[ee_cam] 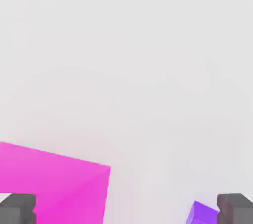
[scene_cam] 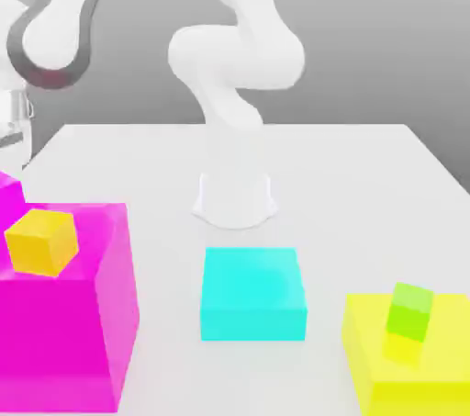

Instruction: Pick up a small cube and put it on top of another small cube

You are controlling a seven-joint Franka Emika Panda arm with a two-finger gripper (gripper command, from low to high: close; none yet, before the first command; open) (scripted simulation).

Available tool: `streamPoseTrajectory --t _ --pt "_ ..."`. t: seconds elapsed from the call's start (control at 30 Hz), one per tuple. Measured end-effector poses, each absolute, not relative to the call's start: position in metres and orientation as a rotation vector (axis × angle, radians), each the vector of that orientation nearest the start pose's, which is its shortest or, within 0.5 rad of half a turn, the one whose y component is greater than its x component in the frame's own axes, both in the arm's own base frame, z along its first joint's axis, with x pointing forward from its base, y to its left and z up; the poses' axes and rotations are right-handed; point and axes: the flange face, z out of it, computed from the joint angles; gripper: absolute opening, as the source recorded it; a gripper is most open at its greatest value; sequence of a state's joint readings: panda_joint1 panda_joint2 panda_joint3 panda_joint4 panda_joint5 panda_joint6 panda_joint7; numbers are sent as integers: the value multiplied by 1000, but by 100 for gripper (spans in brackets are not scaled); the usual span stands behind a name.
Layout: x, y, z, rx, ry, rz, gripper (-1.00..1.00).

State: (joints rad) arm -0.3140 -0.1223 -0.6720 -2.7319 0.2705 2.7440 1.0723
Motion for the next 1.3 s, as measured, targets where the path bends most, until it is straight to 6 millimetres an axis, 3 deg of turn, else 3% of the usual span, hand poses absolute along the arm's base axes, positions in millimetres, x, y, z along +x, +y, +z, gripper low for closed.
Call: streamPoseTrajectory --t 0.27,0.5,0.73,0.77,1.0,1.23,1.3 --pt "198 -311 208 -939 2930 -14 0" --pt "211 -277 186 -873 3015 2 0" --pt "213 -275 130 -878 3019 -4 0" --pt "213 -274 125 -876 3019 -2 -100" --pt "213 -274 126 -876 3017 -2 -100" --pt "212 -276 180 -866 3018 -2 -100" --pt "185 -290 183 -731 3070 51 -100"
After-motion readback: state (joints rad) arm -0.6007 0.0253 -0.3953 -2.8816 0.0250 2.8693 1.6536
